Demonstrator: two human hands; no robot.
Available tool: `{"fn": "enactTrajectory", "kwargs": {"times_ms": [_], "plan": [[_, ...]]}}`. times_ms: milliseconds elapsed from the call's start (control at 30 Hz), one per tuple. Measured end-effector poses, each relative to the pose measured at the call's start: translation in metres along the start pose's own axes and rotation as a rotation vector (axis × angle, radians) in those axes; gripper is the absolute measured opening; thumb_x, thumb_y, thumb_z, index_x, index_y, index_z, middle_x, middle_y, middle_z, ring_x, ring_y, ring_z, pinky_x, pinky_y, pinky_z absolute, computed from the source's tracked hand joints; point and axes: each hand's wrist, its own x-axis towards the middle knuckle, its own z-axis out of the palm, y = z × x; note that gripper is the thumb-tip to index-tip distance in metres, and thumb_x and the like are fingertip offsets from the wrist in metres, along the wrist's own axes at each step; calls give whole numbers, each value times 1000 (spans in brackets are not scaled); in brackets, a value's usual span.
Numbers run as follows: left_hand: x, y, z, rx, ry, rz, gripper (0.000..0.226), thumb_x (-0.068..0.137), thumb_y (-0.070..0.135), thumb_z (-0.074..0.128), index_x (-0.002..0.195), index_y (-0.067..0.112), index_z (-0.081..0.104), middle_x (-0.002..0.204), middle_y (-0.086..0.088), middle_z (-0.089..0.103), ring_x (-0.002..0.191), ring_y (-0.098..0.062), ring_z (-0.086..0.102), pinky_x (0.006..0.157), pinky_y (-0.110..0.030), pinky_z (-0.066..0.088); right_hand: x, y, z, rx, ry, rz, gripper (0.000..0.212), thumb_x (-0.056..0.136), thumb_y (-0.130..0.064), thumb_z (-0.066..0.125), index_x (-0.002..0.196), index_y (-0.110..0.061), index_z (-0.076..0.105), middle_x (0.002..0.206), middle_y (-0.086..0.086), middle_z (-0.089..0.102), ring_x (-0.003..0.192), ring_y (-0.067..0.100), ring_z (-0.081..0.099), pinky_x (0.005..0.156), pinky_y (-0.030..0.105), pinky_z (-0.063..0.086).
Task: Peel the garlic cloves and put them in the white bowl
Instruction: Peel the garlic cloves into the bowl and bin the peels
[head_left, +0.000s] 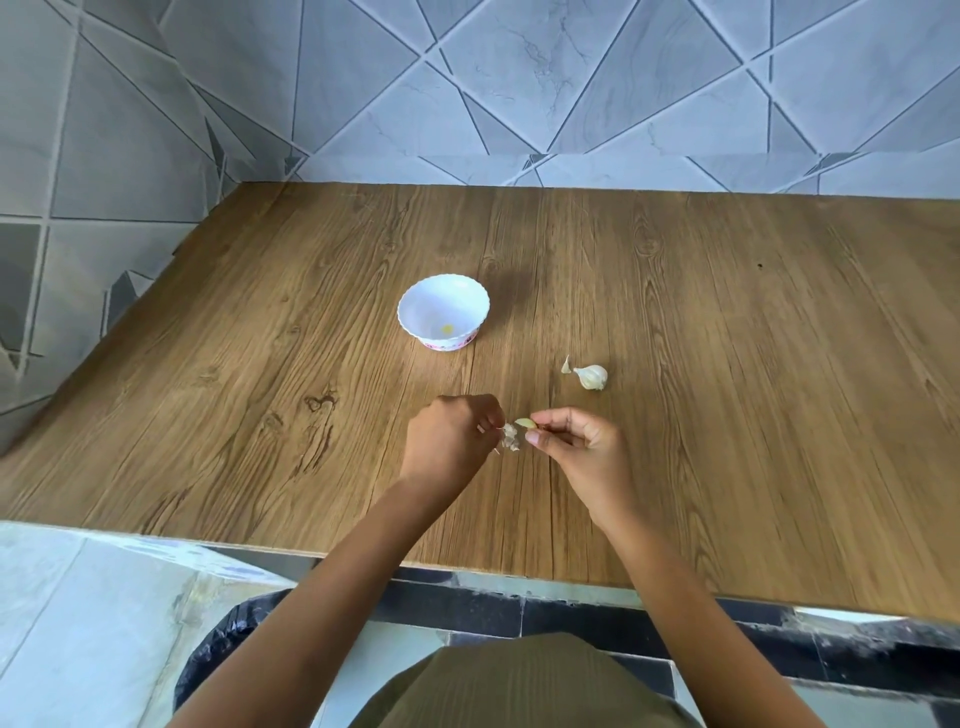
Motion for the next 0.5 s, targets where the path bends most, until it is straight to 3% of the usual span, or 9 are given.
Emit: {"fn": "enactTrajectory", "kwargs": {"times_ms": [100,200,267,400,500], "plan": [[-1,-1,1,60,43,3,4,82,23,67,85,25,69,97,8,60,81,-14,61,62,-28,48,0,-2,1,7,-8,9,21,80,-3,71,87,-23,69,81,-8,71,73,0,67,65,14,50],[3,-2,0,-22,29,73,22,85,1,58,92,14,74,110,-2,59,91,-18,60,66,-32,49,0,-3,-2,8,-6,4,18,81,-7,70,90,-22,69,81,-6,71,72,1,67,64,14,51],[6,-2,-3,-210,-3,64,30,81,-10,54,95,6,73,99,-8,69,84,-20,66,73,-35,55,-1,-3,-2,0,-1,-2,17,81,-8,70,92,-21,69,80,-7,71,71,0,66,63,13,50],[5,0,-6,-545,-151,-99,20,77,4,74,94,16,72,87,-3,73,74,-14,70,75,-27,58,-3,-4,1,-47,-10,-33,18,83,-9,68,97,-20,68,83,-4,70,72,-1,66,65,15,51],[5,1,-6,-680,-171,-169,10,81,1,69,89,8,71,78,-13,72,70,-23,69,73,-32,59,-3,-6,3,-17,-47,-9,17,86,-6,64,101,-13,68,81,0,71,70,1,66,64,15,51]]}}
